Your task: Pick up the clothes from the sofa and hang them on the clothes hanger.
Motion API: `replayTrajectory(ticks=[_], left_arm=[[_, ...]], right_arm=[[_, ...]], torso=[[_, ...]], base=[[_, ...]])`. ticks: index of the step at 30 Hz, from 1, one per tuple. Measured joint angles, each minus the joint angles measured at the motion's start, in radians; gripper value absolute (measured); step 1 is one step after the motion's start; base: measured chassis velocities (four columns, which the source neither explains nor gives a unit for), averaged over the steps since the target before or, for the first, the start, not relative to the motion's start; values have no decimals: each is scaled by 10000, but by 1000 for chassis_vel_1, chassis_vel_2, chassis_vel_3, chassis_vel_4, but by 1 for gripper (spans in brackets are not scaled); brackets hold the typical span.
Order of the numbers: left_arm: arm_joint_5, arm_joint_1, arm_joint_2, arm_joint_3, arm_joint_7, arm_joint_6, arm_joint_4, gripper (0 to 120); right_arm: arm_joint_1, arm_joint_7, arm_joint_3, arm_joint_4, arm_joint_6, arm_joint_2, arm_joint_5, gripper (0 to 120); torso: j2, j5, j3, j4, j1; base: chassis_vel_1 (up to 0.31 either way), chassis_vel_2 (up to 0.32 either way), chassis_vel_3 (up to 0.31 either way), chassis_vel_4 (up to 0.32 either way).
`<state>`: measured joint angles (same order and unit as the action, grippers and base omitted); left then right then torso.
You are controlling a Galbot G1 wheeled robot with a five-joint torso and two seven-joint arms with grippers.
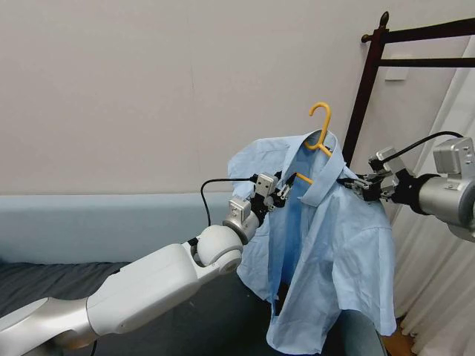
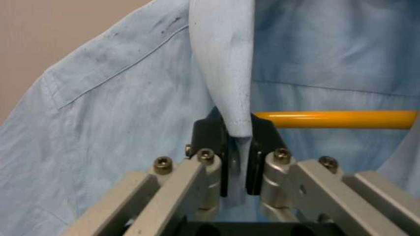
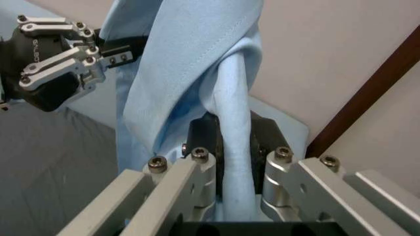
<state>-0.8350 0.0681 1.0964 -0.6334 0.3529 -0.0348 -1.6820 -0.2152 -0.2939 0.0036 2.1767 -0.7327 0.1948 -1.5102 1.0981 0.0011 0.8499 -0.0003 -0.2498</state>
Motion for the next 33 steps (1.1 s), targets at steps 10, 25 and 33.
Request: replayTrajectory(ticks=[10,25,33], left_arm=[[79,267,-108,41,203,232,-288,0],[-822,318,45,52,1702,1602,-1348,0],[-1062,574,-379,453,1778,3236,-2176,24]], right_arm=[[-61,-106,-42,-90,0,51,-42,8],[-17,-287,-82,-342,-1,235,-90,8],[-268,-1068,45,-360,0,426,-256,8]], torso=[[0,-1,0,1,0],[0,-1,0,-1,1],[0,-1,0,-1,0]], base=[[0,0,0,0],[0,0,0,0],[0,0,0,0]])
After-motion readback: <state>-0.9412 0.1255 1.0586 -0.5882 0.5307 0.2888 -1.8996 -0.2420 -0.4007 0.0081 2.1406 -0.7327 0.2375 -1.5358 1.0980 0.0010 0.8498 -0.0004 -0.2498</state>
